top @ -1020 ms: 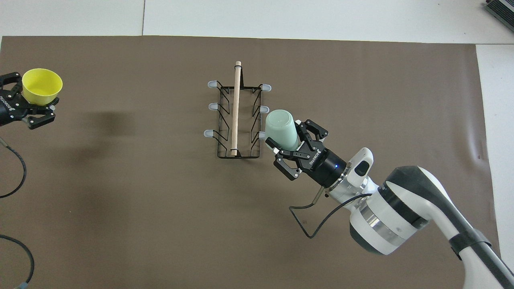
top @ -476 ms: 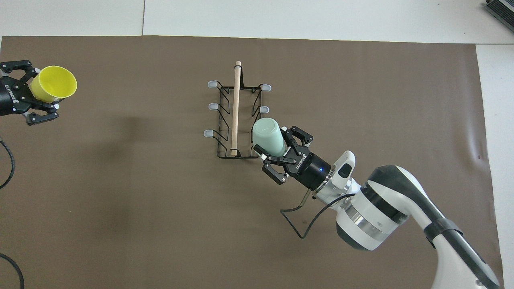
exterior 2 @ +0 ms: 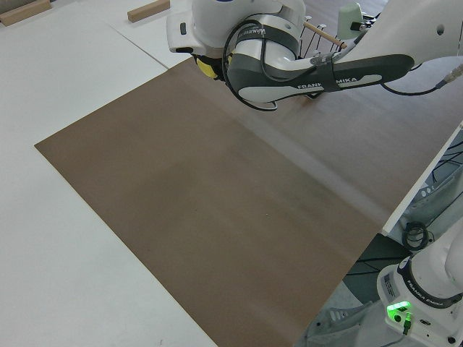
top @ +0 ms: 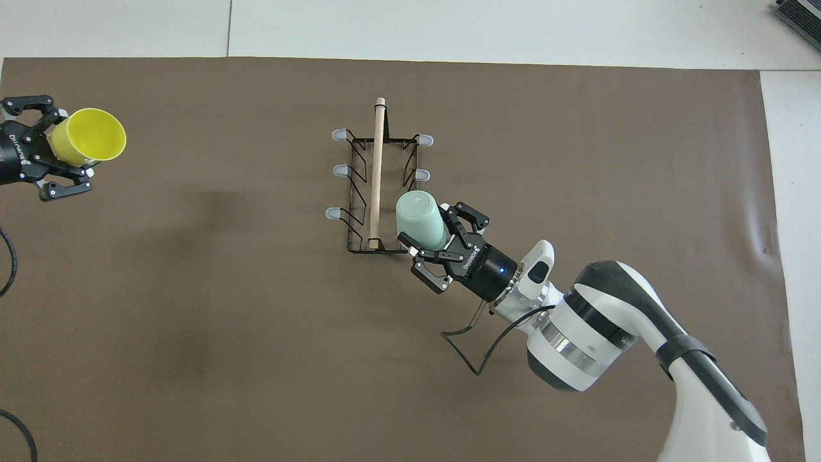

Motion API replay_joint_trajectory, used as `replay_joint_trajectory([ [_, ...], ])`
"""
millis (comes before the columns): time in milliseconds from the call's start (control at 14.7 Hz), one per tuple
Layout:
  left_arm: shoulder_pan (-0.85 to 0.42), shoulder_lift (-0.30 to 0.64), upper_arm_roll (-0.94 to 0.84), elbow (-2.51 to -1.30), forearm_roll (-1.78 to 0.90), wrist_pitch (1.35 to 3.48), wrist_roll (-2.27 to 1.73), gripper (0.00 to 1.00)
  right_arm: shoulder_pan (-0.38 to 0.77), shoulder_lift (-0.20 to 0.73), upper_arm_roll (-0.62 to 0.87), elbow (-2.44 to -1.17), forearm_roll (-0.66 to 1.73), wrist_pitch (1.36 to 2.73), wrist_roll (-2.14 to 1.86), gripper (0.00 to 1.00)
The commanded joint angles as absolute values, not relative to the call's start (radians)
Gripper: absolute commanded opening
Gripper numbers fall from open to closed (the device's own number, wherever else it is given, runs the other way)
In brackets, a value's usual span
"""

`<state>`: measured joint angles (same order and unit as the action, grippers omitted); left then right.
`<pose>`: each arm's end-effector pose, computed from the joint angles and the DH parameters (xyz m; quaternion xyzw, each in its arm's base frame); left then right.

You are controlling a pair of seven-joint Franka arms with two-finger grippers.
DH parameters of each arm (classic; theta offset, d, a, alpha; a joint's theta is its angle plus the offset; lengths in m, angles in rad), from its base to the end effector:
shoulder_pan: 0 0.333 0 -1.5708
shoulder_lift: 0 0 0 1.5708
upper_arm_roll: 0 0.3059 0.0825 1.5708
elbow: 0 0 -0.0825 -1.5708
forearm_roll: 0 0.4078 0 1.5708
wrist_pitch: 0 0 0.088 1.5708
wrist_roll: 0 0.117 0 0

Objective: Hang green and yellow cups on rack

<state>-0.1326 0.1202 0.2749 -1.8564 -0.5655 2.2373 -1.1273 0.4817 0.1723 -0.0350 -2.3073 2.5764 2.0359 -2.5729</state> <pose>0.6398 0.0660 0.4588 0.6872 0.6787 0.0074 0.2591 0.5021 0.2791 0.2795 -0.6247 -0.2368 -0.6191 0.4128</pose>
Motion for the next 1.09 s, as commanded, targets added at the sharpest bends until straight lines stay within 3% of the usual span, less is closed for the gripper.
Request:
replay_joint_trajectory([
  [0,-0.137,0.060,0.247,-1.879,-0.454,2.243,-1.158,0.00,0.485,0.209,-0.031,-2.298,2.712,1.987,-2.657,0.00],
  [1020,-0.135,-0.037,0.068,-1.876,0.118,2.227,-1.373,0.00,0.488,0.253,-0.031,-2.292,2.718,1.994,-2.689,0.00],
])
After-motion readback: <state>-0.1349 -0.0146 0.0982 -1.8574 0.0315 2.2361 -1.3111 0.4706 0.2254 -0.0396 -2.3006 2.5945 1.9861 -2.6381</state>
